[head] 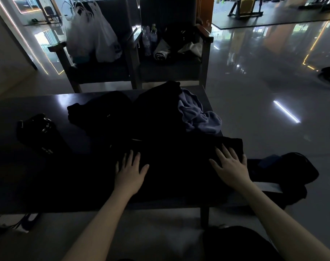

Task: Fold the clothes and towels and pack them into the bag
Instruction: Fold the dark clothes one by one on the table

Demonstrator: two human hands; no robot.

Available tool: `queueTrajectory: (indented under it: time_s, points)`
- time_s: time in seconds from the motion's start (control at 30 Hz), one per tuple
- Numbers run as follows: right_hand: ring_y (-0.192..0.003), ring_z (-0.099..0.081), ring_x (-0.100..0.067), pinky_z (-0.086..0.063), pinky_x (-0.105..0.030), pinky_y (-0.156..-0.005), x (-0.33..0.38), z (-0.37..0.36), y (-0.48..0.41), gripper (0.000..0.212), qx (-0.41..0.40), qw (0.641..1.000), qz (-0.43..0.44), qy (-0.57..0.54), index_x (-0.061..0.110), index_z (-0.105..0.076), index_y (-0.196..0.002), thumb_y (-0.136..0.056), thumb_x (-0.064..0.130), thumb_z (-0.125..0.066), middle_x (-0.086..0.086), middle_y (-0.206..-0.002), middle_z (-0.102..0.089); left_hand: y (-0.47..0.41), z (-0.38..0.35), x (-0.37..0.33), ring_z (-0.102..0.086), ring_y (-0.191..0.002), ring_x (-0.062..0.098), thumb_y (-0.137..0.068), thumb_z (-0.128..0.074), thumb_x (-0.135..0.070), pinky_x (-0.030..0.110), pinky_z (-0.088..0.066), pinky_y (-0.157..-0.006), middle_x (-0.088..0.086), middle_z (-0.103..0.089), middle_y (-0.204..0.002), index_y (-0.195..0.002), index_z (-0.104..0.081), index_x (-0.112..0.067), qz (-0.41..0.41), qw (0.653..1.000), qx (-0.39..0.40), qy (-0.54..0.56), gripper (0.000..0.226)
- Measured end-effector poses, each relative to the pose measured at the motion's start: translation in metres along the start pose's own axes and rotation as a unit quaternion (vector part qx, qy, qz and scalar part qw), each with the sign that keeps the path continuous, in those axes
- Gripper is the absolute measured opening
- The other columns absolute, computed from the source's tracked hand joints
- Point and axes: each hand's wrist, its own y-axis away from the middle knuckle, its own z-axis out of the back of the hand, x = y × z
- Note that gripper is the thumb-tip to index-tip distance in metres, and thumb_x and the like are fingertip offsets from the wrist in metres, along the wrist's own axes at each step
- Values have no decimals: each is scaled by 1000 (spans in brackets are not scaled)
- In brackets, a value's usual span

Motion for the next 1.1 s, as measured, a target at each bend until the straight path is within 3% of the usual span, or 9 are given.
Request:
queueTrajectory:
  time_s: [0.33,0.57,0.67,0.73,0.83,0.9,1.0,1.03,1.1]
  points:
    - [-146,7,-16,4,-50,-116,-9,-2,5,62,14,1000,7,2,31,-7,-151,-96,57,-23,7,-159,5,16,0,6,3,-148,19,-98,-17,-55,40,0,-119,3,4,-161,-154,-4,-20,20,1000,-12,8,67]
    - [-147,2,-17,1,-51,-115,-15,2,22,63,-16,999,13,47,26,-14,-151,-96,55,-28,4,-160,-2,46,-2,-5,-2,-147,23,-99,-23,-53,44,-4,-119,6,-2,-161,-153,-10,-16,35,999,-10,8,67]
    - [-145,-16,-22,-8,-51,-114,-6,4,39,61,-104,990,79,45,22,-35,-144,-93,55,-34,-1,-156,-23,67,-1,-14,-25,-143,26,-97,-37,-48,46,-20,-114,8,-24,-155,-145,-35,-12,-51,992,-111,-14,60]
    - [-140,-28,-21,-12,-48,-113,6,3,53,76,-86,985,150,13,23,-47,-137,-81,67,-21,1,-149,-37,84,-1,-19,-38,-136,23,-91,-34,-57,43,-28,-110,4,-36,-149,-139,-46,-14,-156,977,-148,-12,66]
    - [-143,-19,-17,-8,-46,-115,14,-8,70,96,-1,980,192,52,29,-37,-143,-67,75,-3,4,-155,-26,101,-9,-16,-14,-145,17,-86,-39,-65,40,-12,-117,-4,-12,-158,-151,-19,-20,-197,977,-18,-84,82]
    - [-146,-11,-17,-5,-46,-116,13,-12,74,105,24,978,193,73,31,-24,-148,-61,84,1,3,-159,-12,105,-15,-6,-14,-146,20,-85,-59,-49,44,-14,-116,-1,-12,-159,-152,-15,-19,-191,971,-7,-143,86]
    - [-147,-3,-19,-3,-49,-116,12,-11,78,125,60,975,186,104,31,-10,-151,-45,95,5,2,-160,0,109,-11,8,-50,-128,24,-61,-83,-14,46,-46,-95,6,-52,-139,-136,-52,-14,-170,973,-31,-151,80]
    - [-147,-3,-19,-3,-50,-115,13,-9,79,123,66,974,185,117,29,-10,-151,-47,94,-3,2,-160,1,108,-10,13,-55,-121,25,-58,-83,-7,44,-50,-89,6,-59,-131,-129,-59,-13,-174,975,-54,-129,75]
    - [-145,-15,-24,-10,-55,-114,16,-8,83,109,45,970,199,133,23,-21,-150,-61,84,-34,-2,-159,-11,107,-1,16,-51,-125,25,-69,-71,1,42,-47,-94,6,-57,-133,-130,-58,-11,-181,978,-65,-77,63]
